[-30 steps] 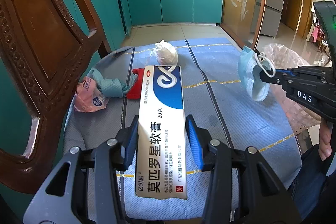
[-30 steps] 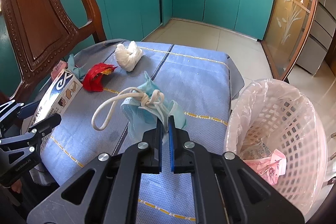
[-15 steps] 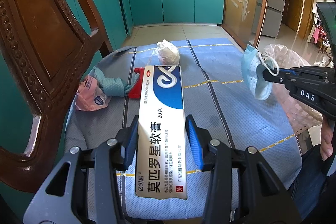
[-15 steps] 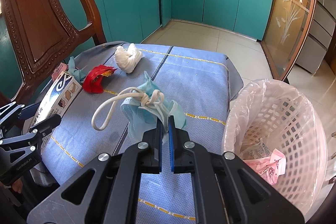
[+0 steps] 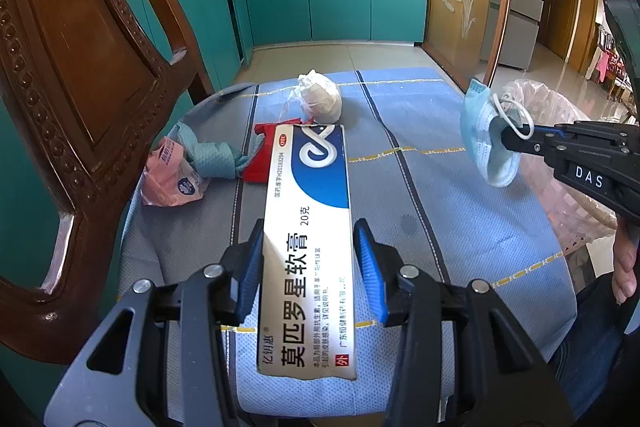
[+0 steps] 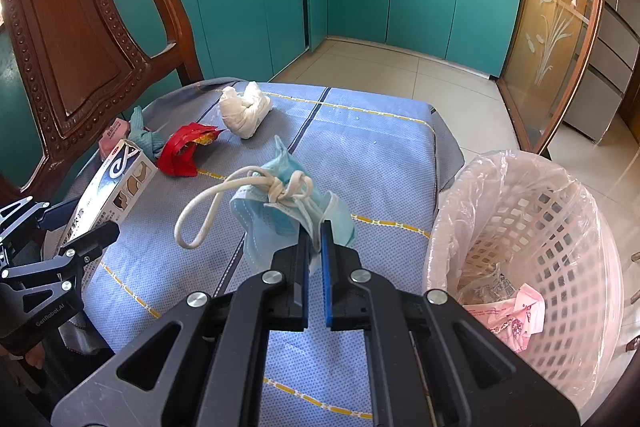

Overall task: Collect trash
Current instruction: 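Carry the box and mask over the basket and open both grippers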

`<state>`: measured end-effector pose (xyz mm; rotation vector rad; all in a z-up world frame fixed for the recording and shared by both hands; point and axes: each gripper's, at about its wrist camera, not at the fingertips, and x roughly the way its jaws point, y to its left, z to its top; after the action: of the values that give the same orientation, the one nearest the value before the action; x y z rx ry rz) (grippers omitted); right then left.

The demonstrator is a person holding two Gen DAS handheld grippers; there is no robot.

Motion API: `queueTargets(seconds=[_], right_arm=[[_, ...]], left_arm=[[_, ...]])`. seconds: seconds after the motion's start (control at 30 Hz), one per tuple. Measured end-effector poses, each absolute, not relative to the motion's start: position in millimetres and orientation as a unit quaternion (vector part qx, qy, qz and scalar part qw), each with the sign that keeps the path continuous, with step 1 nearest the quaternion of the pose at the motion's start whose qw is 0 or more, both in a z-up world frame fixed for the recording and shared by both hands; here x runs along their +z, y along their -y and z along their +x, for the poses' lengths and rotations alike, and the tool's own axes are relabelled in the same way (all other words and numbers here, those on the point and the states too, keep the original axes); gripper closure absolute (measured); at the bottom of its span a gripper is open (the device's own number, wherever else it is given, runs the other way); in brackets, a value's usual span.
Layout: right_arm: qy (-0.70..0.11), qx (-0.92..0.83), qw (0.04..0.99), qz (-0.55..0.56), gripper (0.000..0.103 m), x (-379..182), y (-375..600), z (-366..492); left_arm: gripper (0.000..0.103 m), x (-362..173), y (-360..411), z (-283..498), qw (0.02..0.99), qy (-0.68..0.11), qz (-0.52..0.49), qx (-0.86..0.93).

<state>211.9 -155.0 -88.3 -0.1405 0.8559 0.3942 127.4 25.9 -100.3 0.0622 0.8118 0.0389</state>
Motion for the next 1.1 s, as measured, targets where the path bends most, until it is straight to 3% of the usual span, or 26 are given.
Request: queueTargets(seconds=[0.43, 0.67, 0.9, 0.97, 1.03, 1.1], right_arm=[[-0.390, 0.182, 0.902, -0.032, 0.097, -72.5, 174.6, 210.1], [-0.343, 0.118, 0.931, 0.050, 0.097, -46.0, 266.3, 200.4], [-0.429, -0.009, 0.888, 0.164, 0.096, -89.5, 363.5, 206.7], [-0.445, -0.037, 0.877, 0.179, 0.089, -98.6, 375.7, 207.1], [-0.445, -0.061, 0.870, 0.205, 0.073, -101.0, 390.8, 205.0], [-0.430, -0.073, 0.870, 0.230, 0.041, -98.2, 402.5, 200.7]], left_arm=[[0.058, -84.1, -23.8, 128.1, 0.924, -0.381, 0.012, -0.001], [0.058, -58.9, 11.9, 152.0, 0.929, -0.362, 0.005, -0.076], [0.058, -49.4, 99.1, 191.8, 0.913, -0.352, 0.001, -0.205], [0.058, -54.5, 124.9, 204.3, 0.901, -0.364, -0.002, -0.235], [0.056, -61.3, 149.9, 212.5, 0.892, -0.370, 0.002, -0.259], [0.044, -69.8, 173.8, 217.5, 0.885, -0.371, 0.012, -0.281]])
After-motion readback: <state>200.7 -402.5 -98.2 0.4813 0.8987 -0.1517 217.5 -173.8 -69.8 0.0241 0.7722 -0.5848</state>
